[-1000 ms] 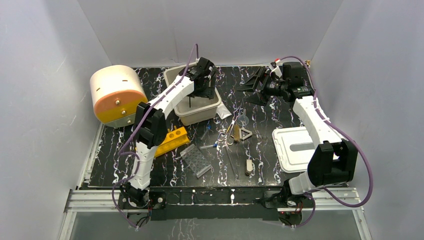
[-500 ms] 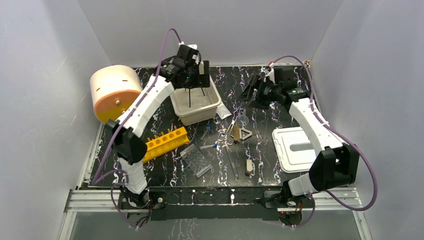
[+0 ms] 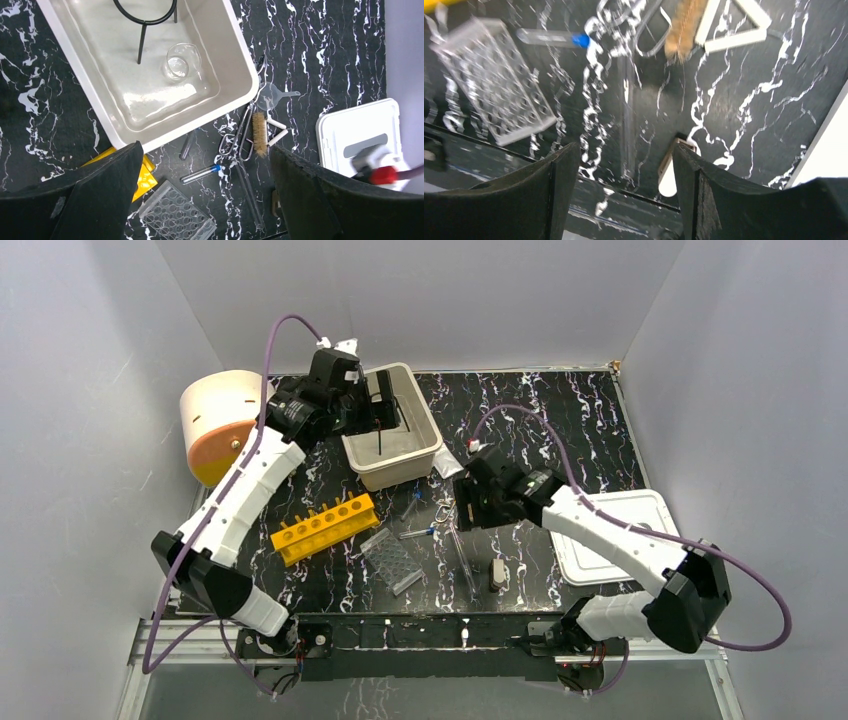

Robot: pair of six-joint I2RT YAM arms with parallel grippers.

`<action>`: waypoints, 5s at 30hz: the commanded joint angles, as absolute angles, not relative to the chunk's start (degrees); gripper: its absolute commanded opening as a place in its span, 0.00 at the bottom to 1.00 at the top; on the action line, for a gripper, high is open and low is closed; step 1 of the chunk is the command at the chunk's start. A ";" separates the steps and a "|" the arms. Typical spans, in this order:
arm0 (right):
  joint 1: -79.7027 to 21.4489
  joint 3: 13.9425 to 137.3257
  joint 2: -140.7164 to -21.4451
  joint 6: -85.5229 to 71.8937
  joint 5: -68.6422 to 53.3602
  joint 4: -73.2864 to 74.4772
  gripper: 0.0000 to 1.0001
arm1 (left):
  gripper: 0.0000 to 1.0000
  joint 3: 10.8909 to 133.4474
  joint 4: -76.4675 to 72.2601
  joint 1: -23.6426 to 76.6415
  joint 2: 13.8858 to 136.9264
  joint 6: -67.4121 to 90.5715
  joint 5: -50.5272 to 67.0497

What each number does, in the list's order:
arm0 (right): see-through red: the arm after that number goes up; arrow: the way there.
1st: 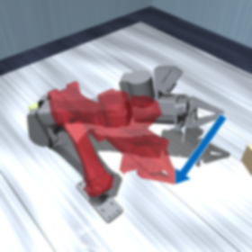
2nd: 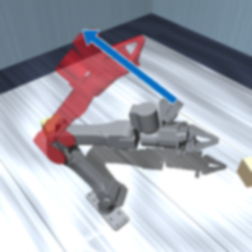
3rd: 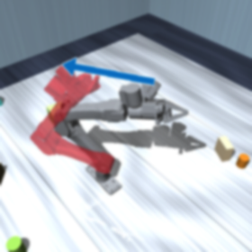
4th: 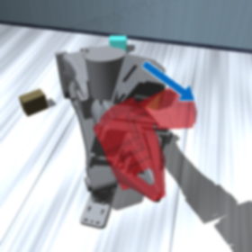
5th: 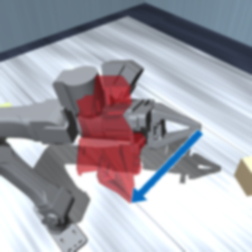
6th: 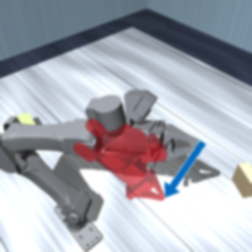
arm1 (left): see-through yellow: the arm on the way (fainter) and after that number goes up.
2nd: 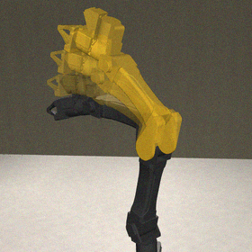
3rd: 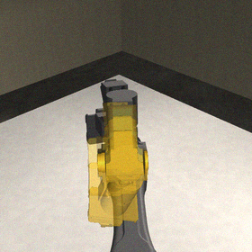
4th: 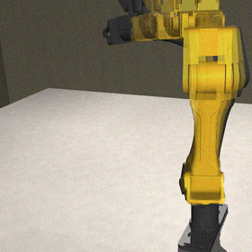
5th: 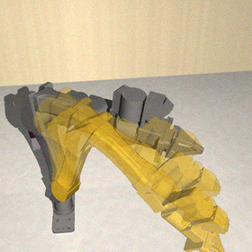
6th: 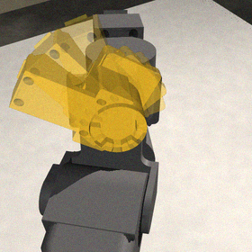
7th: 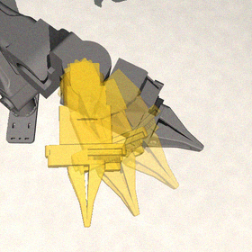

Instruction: Organize the chemistry lab equipment

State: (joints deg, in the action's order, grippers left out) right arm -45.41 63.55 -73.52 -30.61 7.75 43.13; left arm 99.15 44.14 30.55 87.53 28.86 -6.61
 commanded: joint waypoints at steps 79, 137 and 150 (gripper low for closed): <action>-35.46 73.13 -80.62 -40.43 -38.86 1.03 0.25 | 0.36 74.07 12.48 29.97 78.21 50.40 26.77; -26.06 73.68 -82.54 -28.63 -32.34 12.83 0.75 | 0.00 109.15 46.31 17.68 105.32 28.80 1.93; -28.34 77.95 -85.26 -25.49 -31.51 11.45 0.77 | 0.00 79.17 17.56 19.76 78.24 16.44 20.16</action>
State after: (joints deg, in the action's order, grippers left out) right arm -27.16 72.40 -84.38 -26.65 -31.00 13.76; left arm 87.11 28.29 19.25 83.66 21.26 12.62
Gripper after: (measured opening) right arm 0.763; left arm 0.214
